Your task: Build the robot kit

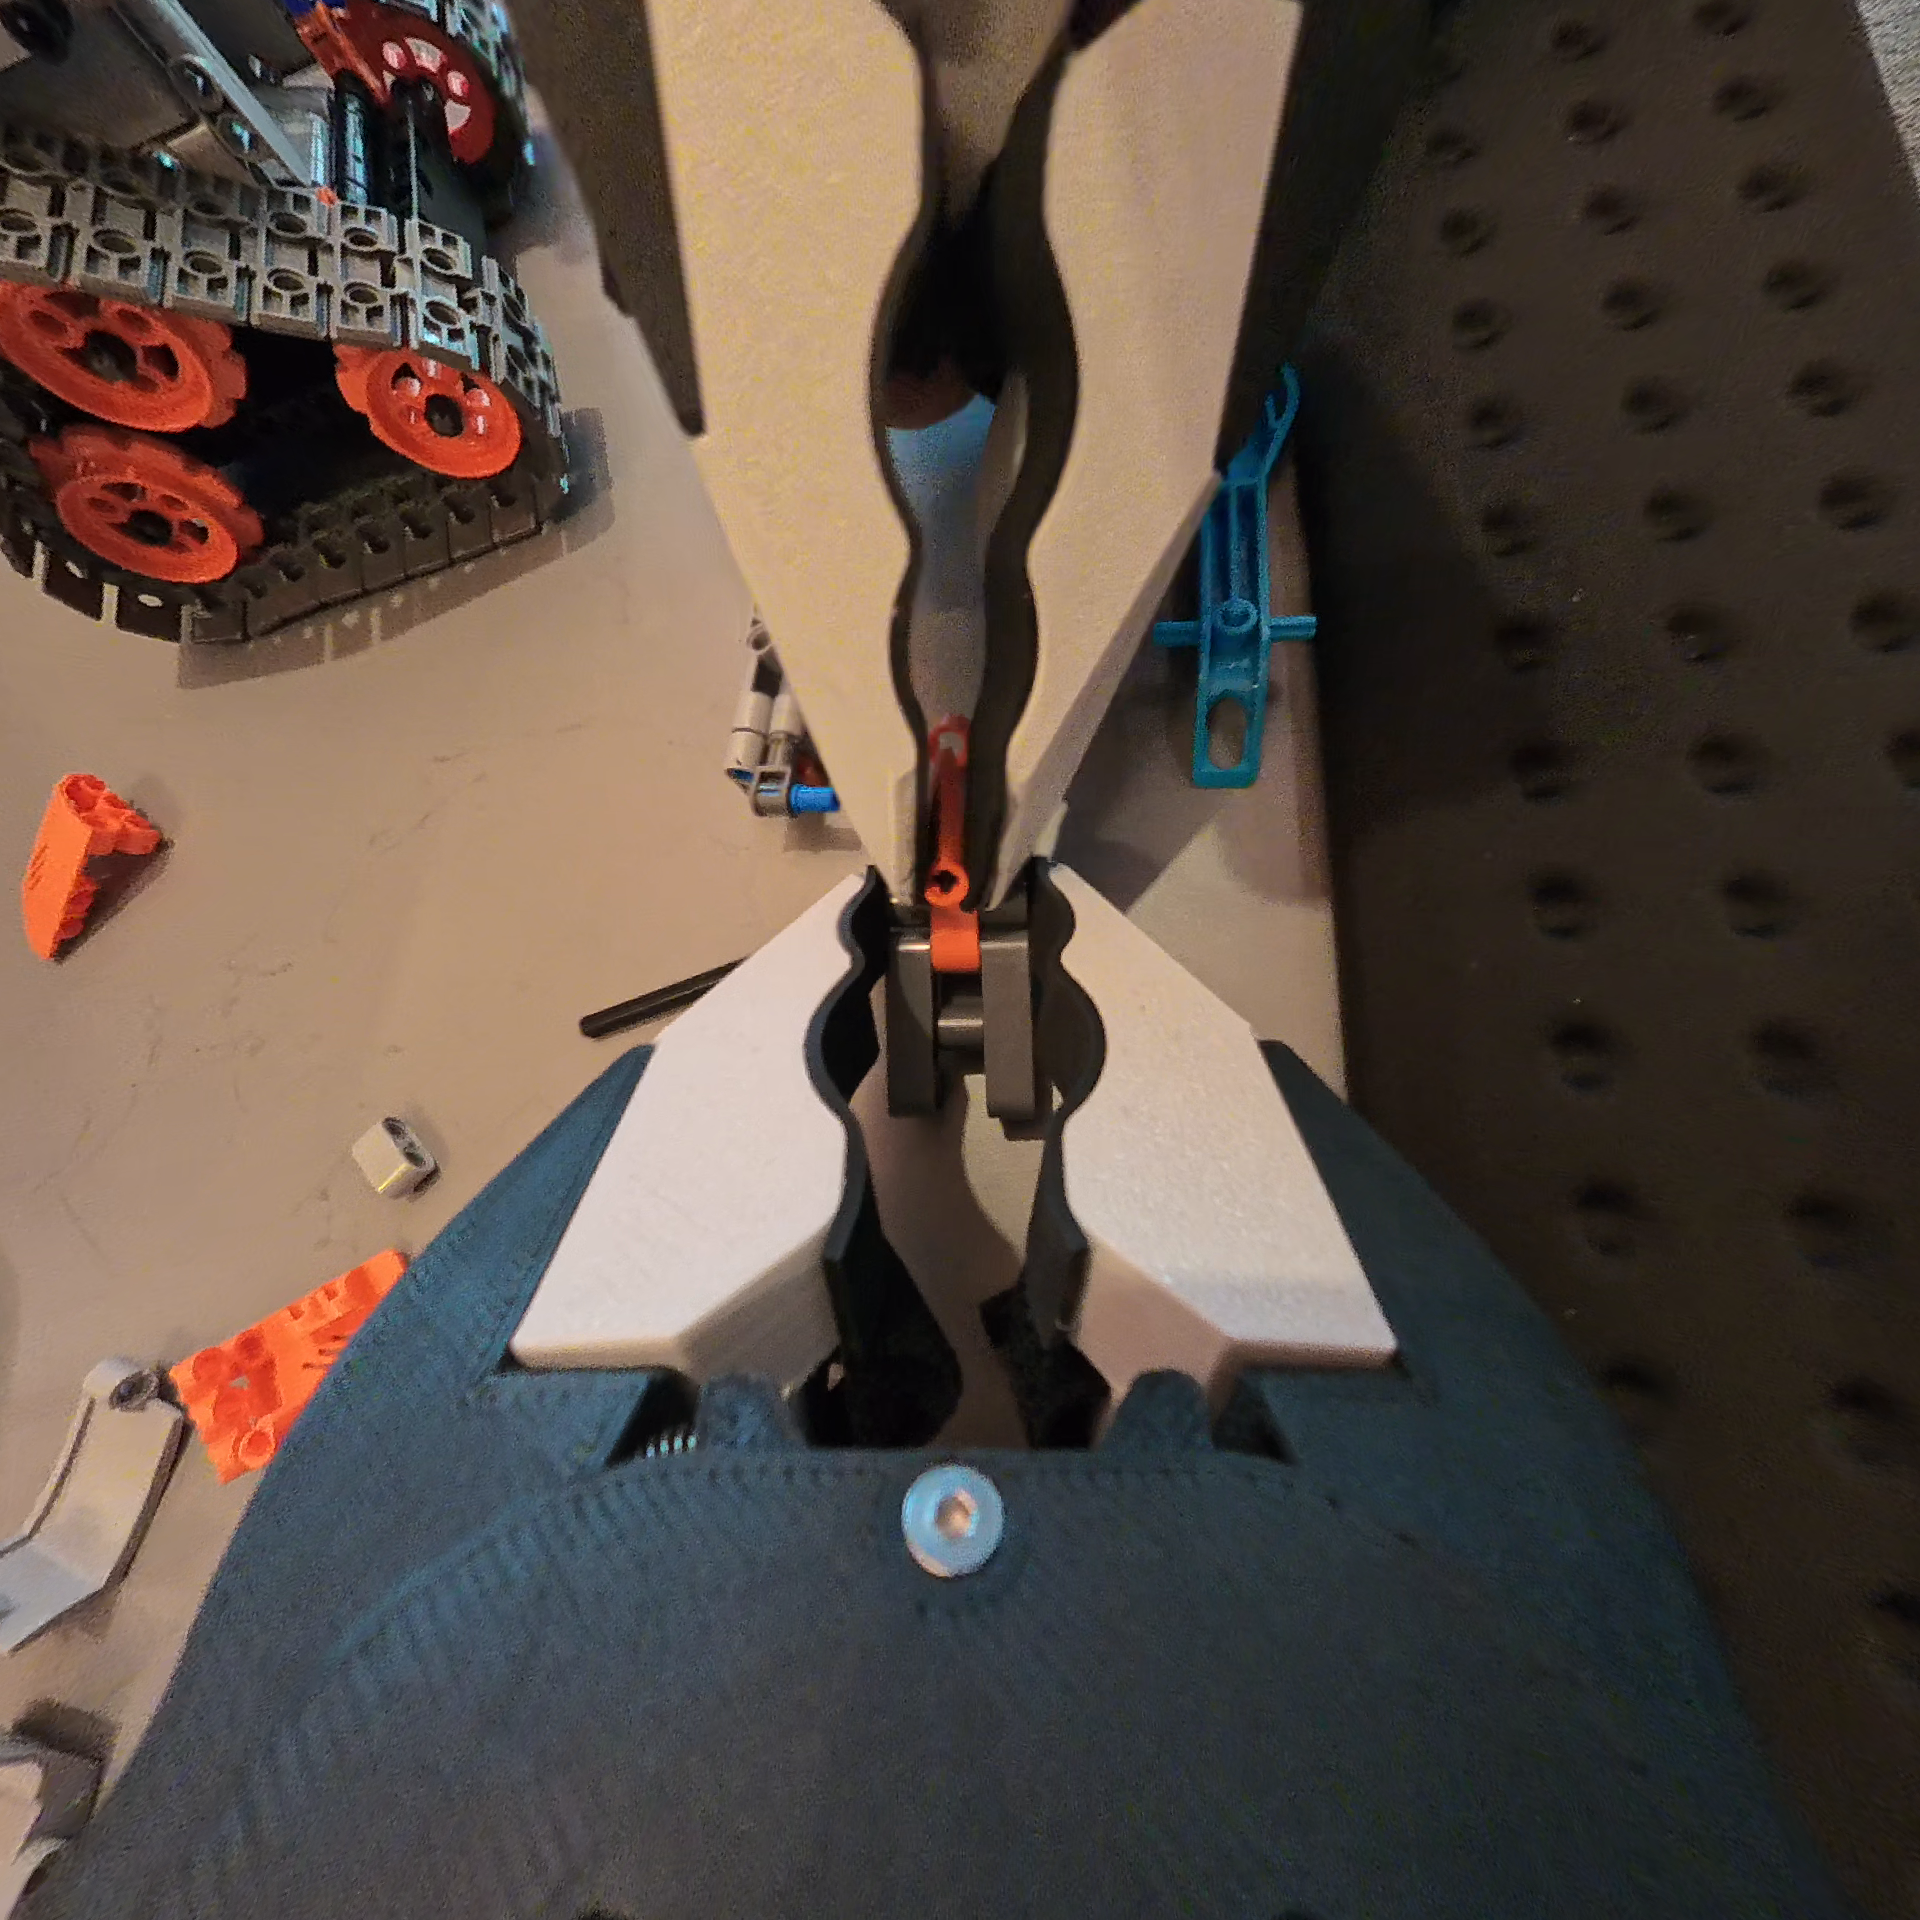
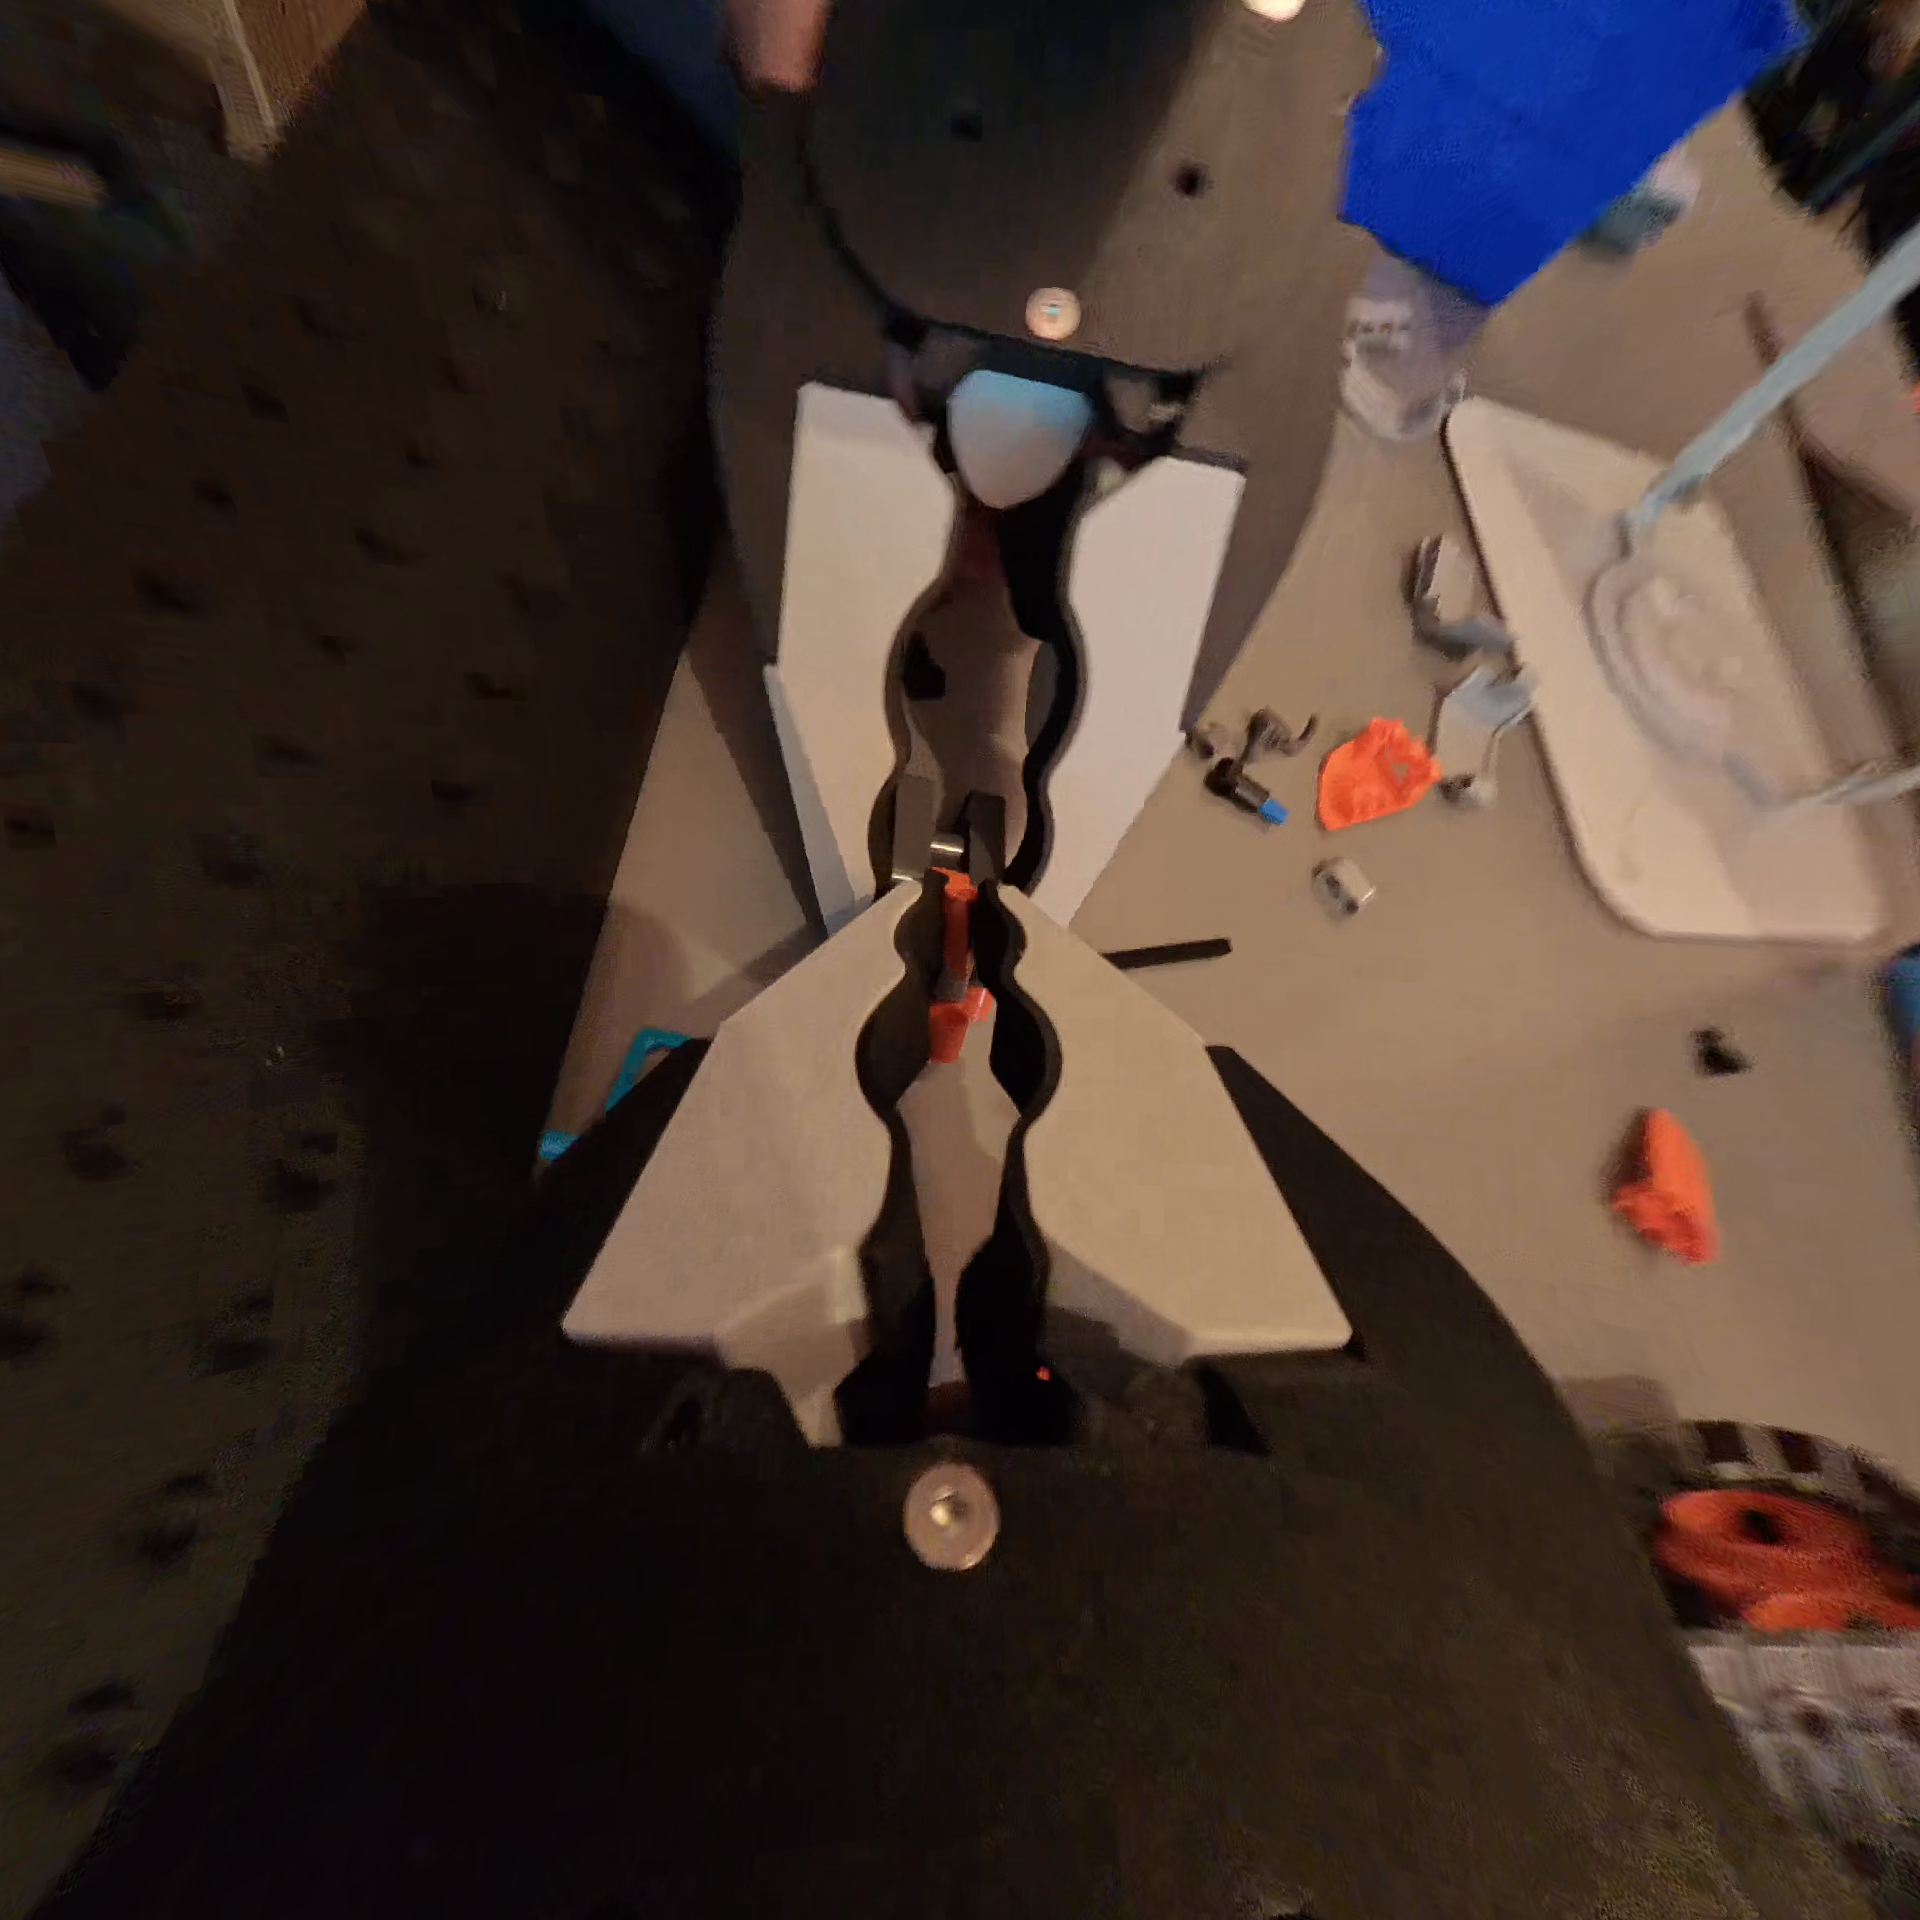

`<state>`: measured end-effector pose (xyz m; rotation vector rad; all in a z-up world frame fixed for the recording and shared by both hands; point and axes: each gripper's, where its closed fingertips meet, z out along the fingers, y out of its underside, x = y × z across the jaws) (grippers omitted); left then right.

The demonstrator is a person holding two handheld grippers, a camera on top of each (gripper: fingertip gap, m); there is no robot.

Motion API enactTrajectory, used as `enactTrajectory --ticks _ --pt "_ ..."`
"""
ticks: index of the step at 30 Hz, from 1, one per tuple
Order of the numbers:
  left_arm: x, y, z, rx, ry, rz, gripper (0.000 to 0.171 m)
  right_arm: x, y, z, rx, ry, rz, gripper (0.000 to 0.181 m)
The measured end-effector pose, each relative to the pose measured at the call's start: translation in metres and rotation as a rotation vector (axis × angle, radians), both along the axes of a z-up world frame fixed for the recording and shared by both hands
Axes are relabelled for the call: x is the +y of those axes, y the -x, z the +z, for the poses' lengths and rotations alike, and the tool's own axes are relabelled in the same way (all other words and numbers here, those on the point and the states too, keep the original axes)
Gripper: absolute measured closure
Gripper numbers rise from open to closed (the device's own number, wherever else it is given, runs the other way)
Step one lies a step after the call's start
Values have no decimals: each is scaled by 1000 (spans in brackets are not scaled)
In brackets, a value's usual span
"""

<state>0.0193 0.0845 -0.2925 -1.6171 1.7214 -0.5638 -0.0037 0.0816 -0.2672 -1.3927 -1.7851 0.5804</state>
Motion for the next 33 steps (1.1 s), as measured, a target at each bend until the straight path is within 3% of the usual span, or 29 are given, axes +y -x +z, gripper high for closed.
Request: enactTrajectory --ticks 3,6,13,17,24,33 --pt "2 1 0 2 -7 5 148 2 2 0 22 230 -76 179" --pt "2 1 1 -3 -9 6 147 2 2 2 38 296 -92 179" --pt "-2 -2 2 -9 -2 -14 147 -5 0 2 -39 -259 68 180" --pt "-2 -2 2 -8 -7 -13 148 -5 0 2 -63 -379 82 179" --pt "0 0 2 -14 -9 1 147 -1 2 4 26 188 -60 178" --pt "-4 -8 8 -8 -10 -13 147 -5 -16 -1 -51 179 -6 177"
